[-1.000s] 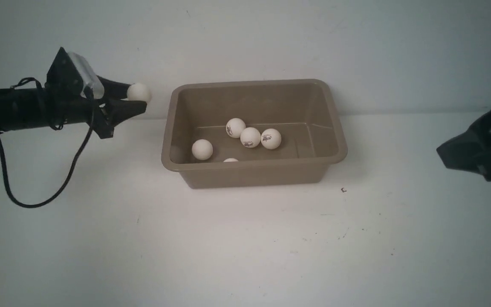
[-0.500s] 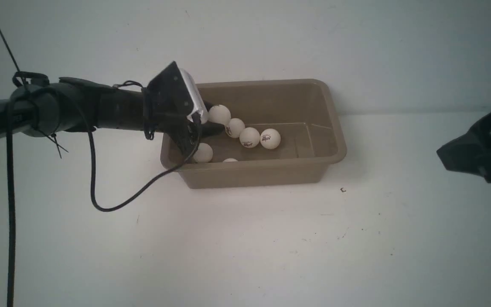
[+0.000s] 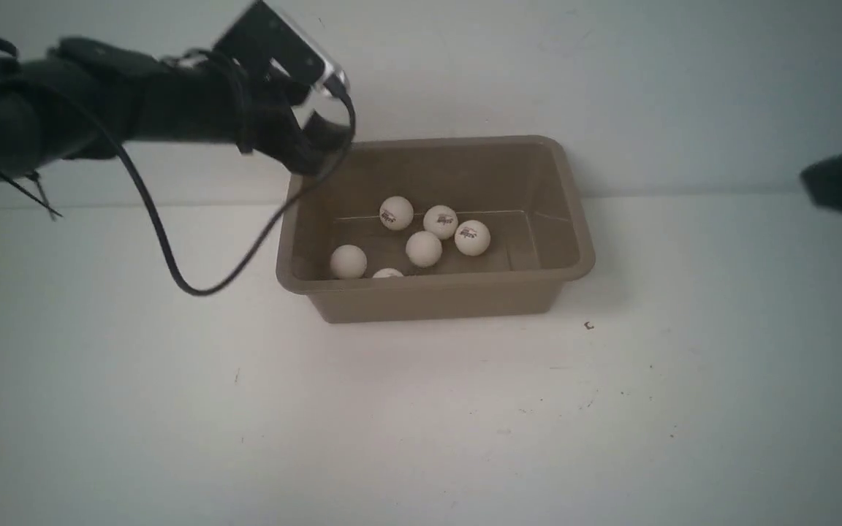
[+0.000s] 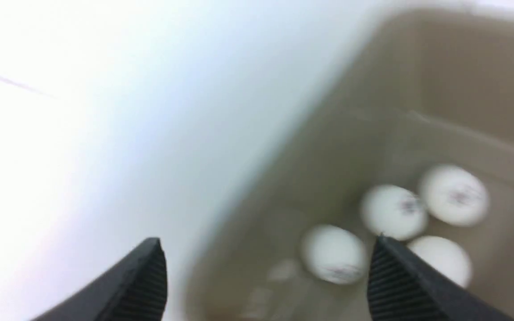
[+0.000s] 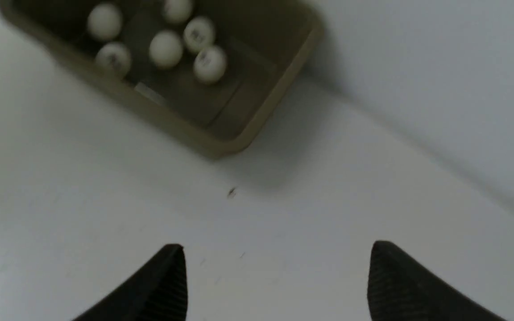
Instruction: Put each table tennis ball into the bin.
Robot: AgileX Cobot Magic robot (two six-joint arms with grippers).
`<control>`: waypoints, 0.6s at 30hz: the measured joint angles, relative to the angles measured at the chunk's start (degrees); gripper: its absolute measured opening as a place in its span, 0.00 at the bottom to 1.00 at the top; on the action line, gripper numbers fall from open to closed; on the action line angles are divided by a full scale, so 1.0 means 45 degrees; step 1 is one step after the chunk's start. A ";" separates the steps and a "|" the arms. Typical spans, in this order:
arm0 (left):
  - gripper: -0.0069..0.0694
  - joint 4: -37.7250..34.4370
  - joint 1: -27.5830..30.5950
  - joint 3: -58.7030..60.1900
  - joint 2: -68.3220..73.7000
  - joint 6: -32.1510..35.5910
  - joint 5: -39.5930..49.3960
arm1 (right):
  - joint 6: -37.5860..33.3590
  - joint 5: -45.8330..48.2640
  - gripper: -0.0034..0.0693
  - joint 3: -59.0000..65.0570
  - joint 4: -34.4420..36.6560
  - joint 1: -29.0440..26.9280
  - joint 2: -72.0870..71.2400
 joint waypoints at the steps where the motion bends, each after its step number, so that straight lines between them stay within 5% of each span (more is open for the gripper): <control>1: 0.80 0.0411 0.0123 0.0000 -0.0425 -0.0431 -0.0174 | 0.0382 -0.0494 0.73 0.0000 -0.0465 0.0000 -0.0326; 6: 0.77 0.2016 0.0776 0.0000 -0.1947 -0.1785 -0.0464 | 0.2250 -0.1906 0.73 0.0000 -0.2838 0.0000 -0.2806; 9: 0.77 0.2238 0.1181 0.0000 -0.2634 -0.2504 -0.0132 | 0.2670 -0.1464 0.73 -0.0037 -0.2986 0.0000 -0.4416; 18: 0.77 0.2311 0.1402 0.0000 -0.3806 -0.3174 0.0914 | -0.0331 0.1907 0.73 0.1369 0.0728 0.0000 -0.9196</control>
